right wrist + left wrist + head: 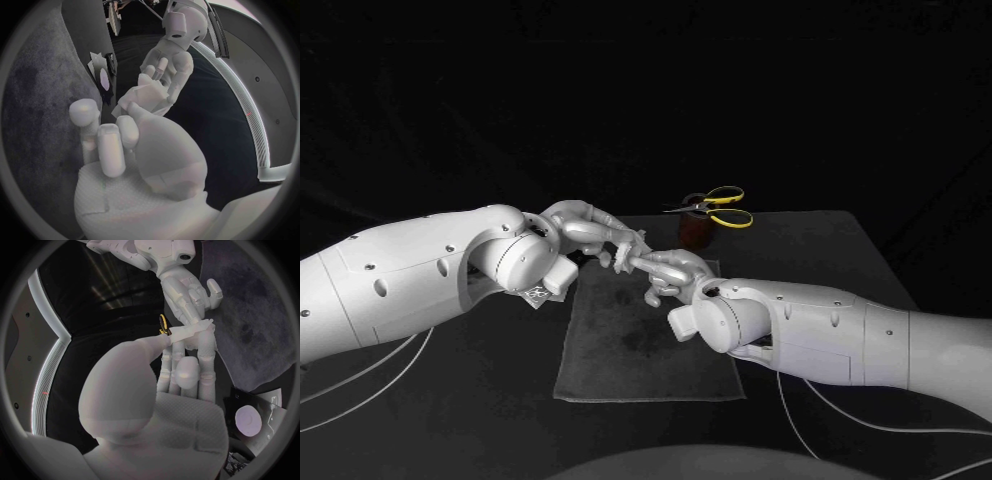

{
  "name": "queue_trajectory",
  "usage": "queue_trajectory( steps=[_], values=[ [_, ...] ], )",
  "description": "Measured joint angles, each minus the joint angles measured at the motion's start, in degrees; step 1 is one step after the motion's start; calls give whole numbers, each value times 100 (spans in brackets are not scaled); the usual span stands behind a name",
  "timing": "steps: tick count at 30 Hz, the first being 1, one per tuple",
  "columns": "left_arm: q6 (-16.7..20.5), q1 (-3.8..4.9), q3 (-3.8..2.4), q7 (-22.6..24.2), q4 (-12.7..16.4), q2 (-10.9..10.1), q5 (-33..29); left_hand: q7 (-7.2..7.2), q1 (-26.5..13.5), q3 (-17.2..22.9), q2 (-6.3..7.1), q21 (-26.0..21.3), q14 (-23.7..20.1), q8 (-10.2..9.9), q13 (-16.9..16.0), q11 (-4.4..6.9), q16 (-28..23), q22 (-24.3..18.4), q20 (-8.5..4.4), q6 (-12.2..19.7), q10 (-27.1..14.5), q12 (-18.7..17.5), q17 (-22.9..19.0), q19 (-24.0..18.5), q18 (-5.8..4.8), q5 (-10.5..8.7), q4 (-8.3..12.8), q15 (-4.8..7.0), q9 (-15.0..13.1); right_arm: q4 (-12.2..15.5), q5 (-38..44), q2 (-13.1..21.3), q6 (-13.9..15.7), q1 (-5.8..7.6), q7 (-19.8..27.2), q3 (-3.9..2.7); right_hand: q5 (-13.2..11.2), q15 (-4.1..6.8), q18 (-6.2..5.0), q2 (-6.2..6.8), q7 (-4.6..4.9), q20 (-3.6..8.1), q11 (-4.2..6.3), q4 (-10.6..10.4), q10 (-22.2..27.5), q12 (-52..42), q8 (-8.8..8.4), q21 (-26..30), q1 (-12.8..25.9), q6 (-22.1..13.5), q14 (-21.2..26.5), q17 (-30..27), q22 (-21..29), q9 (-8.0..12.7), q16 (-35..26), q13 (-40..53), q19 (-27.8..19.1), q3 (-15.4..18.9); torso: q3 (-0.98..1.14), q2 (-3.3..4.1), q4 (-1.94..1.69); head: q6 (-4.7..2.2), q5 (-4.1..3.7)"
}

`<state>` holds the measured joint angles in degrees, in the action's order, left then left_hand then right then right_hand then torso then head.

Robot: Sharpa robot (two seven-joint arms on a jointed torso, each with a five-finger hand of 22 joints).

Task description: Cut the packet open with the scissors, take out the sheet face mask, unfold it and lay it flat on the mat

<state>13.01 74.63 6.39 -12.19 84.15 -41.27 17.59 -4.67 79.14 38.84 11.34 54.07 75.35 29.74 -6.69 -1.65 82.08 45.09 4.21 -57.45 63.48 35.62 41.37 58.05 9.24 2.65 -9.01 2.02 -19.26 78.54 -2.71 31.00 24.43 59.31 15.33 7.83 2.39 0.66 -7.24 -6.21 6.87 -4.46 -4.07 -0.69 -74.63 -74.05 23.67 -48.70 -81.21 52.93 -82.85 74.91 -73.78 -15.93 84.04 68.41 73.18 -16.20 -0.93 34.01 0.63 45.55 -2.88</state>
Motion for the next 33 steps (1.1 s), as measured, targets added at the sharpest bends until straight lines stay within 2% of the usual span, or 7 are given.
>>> queue_trajectory(
  steps=[3, 9, 10, 11, 17, 23, 33],
  values=[
    [-1, -1, 0, 0, 4, -5, -12, 0, 0, 0, 0, 0, 0, 0, 0, 0, 0, -1, 0, 1, 0, 0, -3, 0, 0, 0, 0, 0, 0, -8, 0, 1, 41, 0, 22, -6, 2, 75, 12, 188, 0, 49, 21, 187, -20, -6, 187, -38, 350, 0, -25, 1, -42, -2, 0, -2, 9, -502, -1, 0, -1, 7, -3],
    [-2, -1, -1, 4, -31, -18, -28, 1, -13, 15, 13, 0, 0, -1, 0, 0, -5, 3, 0, 2, 0, 0, -8, 0, -1, 1, 16, 0, -1, -6, 14, 66, 115, 6, 59, -13, 27, 174, 12, 329, -34, 70, 121, 406, -102, -96, 452, -40, 865, -11, -88, 5, -76, -2, 0, 61, 30, -1090, 0, -1, -2, 16, 3],
    [-2, -1, -1, 6, -47, -22, -25, 1, -12, 15, 13, 0, 0, -1, 0, 0, -5, 5, 0, 2, 0, 1, -9, 0, -1, 0, 16, 0, -1, -3, 20, 88, 126, 11, 62, -14, 27, 176, 11, 338, -35, 70, 122, 394, -103, -97, 455, -40, 920, -10, -89, 5, -80, -2, 0, 91, 30, -1104, 0, -2, -2, 16, 7],
    [-3, -1, -1, 8, -64, -26, -16, 1, -12, 31, 13, 0, 0, -3, 0, 0, -6, 11, 0, 2, 0, 17, -9, 0, -1, 0, 32, 0, -2, 1, 27, 114, 136, 17, 64, -14, 27, 184, 11, 365, -44, 70, 153, 476, -133, -97, 496, -57, 960, -3, -97, 5, -84, -2, 0, 98, 30, -1232, 0, -4, -2, 15, 14],
    [-11, -1, -1, 50, -225, -63, 204, 7, -12, 31, 13, 0, 0, -5, 0, 0, -6, 14, 0, 8, 0, 22, -13, 0, -2, 0, 32, 0, -6, 127, 335, 417, 177, 136, -54, -14, 25, 196, 12, 390, -65, 88, 182, 522, -205, -78, 557, -66, 1089, -21, -106, 5, -103, -2, -1, 123, 49, -1371, 0, -8, 1, 3, 30],
    [-17, -1, -1, 120, -360, -89, 585, -12, -12, 47, 14, -1, 0, -15, 0, 0, -6, 14, 0, -10, 0, 22, -15, 0, -3, 0, 49, 0, -6, 325, 1289, 786, 103, 339, -581, -7, 25, 209, 16, 459, -77, 110, 210, 567, -283, -148, 621, -110, 1158, -11, -116, 5, -114, -2, -1, 248, 70, -1433, 3, -11, 12, -11, 40],
    [-20, 0, 0, 237, -467, -106, 991, -13, -11, 46, 16, -1, -1, 9, 2, 0, -6, -2, 0, -9, 0, 22, -28, 0, -3, -1, 49, -1, -6, 584, 3481, 1217, -437, 746, -1668, 6, 15, 223, 20, 524, -112, 147, 263, 692, -410, -228, 652, -286, 1223, 24, -118, -1, -117, -2, 26, 365, 152, -1559, 8, -7, 12, -20, 36]
  ],
)
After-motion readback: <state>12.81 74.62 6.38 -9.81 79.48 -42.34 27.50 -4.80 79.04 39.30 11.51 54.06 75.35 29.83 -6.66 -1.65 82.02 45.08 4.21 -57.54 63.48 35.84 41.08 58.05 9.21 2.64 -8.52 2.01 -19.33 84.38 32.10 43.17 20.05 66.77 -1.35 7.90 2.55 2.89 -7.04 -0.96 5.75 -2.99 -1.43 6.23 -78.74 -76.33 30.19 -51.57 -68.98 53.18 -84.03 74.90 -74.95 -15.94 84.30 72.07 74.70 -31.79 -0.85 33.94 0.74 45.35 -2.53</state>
